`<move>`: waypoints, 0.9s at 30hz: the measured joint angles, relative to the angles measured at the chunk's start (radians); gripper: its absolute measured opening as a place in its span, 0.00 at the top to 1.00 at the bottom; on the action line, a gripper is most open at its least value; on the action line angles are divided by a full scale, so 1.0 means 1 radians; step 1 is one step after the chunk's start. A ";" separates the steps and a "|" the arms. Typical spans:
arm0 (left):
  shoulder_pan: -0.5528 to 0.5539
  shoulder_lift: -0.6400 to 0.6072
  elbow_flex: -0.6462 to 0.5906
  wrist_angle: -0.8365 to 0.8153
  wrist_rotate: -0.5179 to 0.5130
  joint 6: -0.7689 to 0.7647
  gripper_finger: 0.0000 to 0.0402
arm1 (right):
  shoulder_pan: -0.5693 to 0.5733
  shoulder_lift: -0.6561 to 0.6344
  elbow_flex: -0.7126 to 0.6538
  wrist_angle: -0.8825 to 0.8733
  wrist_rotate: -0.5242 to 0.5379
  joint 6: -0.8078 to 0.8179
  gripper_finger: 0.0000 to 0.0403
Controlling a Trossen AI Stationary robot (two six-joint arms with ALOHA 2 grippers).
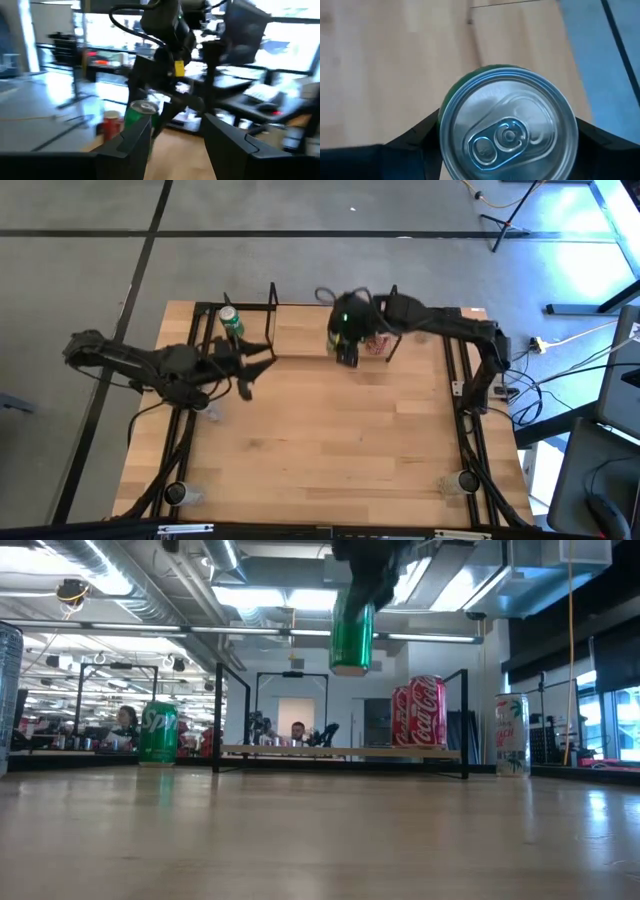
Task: Place canned beverage on shelf
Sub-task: Put the bottom green soda can on the shelf
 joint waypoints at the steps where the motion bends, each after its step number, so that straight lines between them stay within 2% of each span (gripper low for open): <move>1: 0.029 -0.001 0.000 -0.021 0.014 0.000 0.57 | -0.029 0.002 0.000 0.008 -0.004 -0.018 0.33; 4: 0.102 -0.006 -0.001 -0.082 0.064 -0.018 0.57 | -0.101 0.016 0.000 0.013 -0.016 -0.066 0.33; 9: 0.166 -0.011 -0.001 -0.139 0.132 -0.078 0.57 | -0.205 0.041 0.000 0.029 -0.113 -0.162 0.33; 14: 0.188 -0.013 0.000 -0.163 0.137 -0.079 0.57 | -0.264 0.074 -0.001 0.072 -0.178 -0.239 0.33; 27: 0.198 -0.013 0.000 -0.153 0.117 -0.081 0.57 | -0.352 0.173 -0.001 0.091 -0.246 -0.353 0.33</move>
